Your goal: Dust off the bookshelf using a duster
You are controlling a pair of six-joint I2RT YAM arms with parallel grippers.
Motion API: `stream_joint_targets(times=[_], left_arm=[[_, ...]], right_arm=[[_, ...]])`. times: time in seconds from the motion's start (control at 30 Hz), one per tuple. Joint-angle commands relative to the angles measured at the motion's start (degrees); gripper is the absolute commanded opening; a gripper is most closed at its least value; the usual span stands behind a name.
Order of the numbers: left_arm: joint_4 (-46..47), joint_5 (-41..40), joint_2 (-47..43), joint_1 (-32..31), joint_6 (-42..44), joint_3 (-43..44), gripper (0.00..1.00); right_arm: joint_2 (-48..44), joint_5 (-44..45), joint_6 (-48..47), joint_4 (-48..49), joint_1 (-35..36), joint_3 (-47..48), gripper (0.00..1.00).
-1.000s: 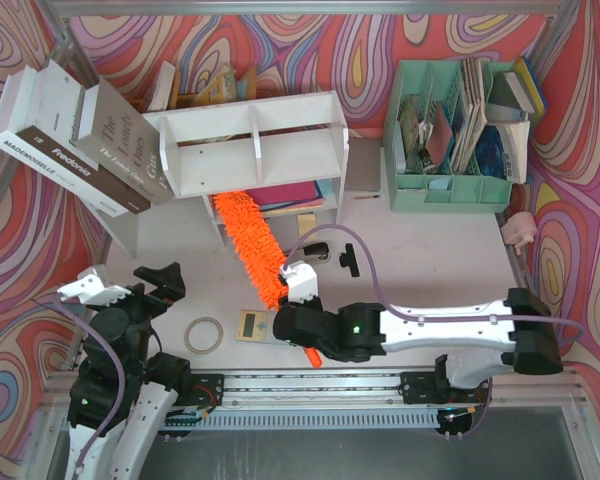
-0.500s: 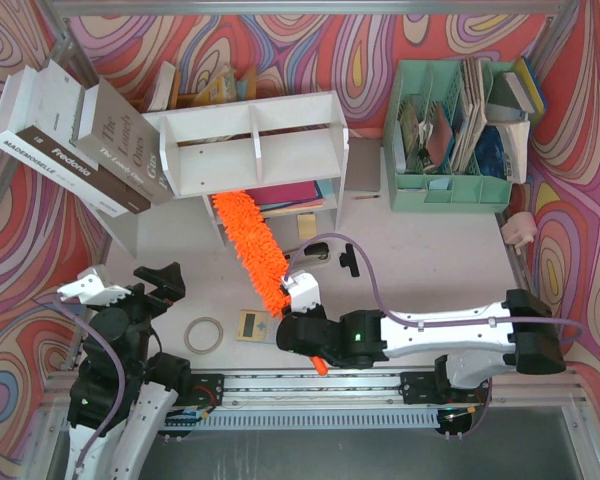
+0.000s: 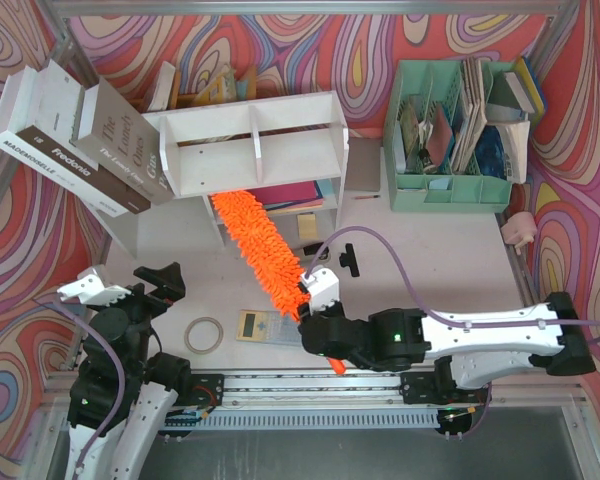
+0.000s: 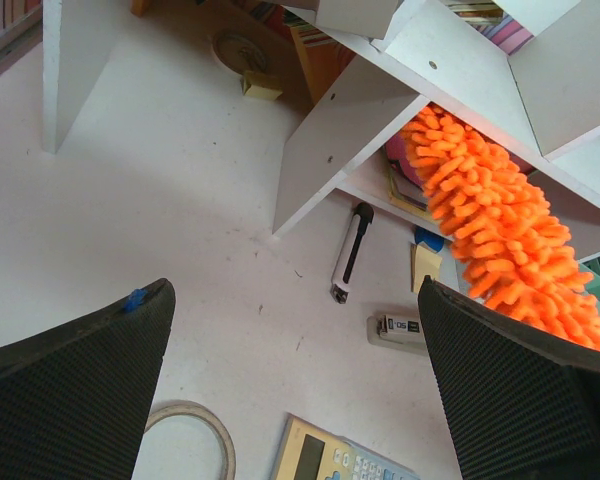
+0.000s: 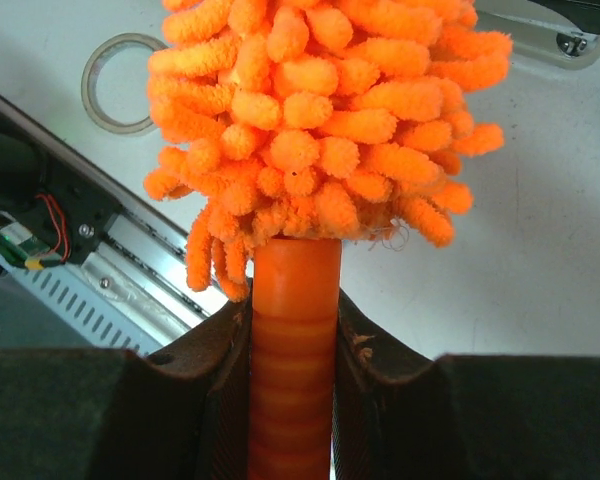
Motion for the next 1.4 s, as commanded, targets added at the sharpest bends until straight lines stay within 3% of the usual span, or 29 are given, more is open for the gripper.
stream_joint_targets(times=[0.0,0.23,0.7,0.87,1.03,1.37], left_arm=[[0.1,-0.4,-0.5,0.3,0.1,-0.6,0.98],[0.2,-0.2,0.2,0.3,0.2,-0.6,0.99],[0.1,-0.5,0.5,0.3,0.3,-0.4,0.98],[0.0,-0.7,0.5,0.3,0.3,-0.4,0.98],[-0.1,-0.8,0.4,0.3,0.3,-0.4,0.98],[0.0,-0.6,0.0,0.3,0.3,-0.4,0.98]], right_arm=[[-4.9,-2.7,-3.4,-2.3,1.8,-1.2,0.00],[-9.8,-8.2,-2.3,-10.9,1.9,-3.8,0.00],[-20.0,-16.8,-6.7,-15.2,2.2,-5.3,0.00],[-19.7,-18.1,-5.6,-16.3,2.2,-6.5,0.00],[-17.7,-17.6,-3.2,-12.4,2.2,-9.9,0.00],[-15.9,-8.4,2.7,-8.5,2.2,-13.8,0.00]])
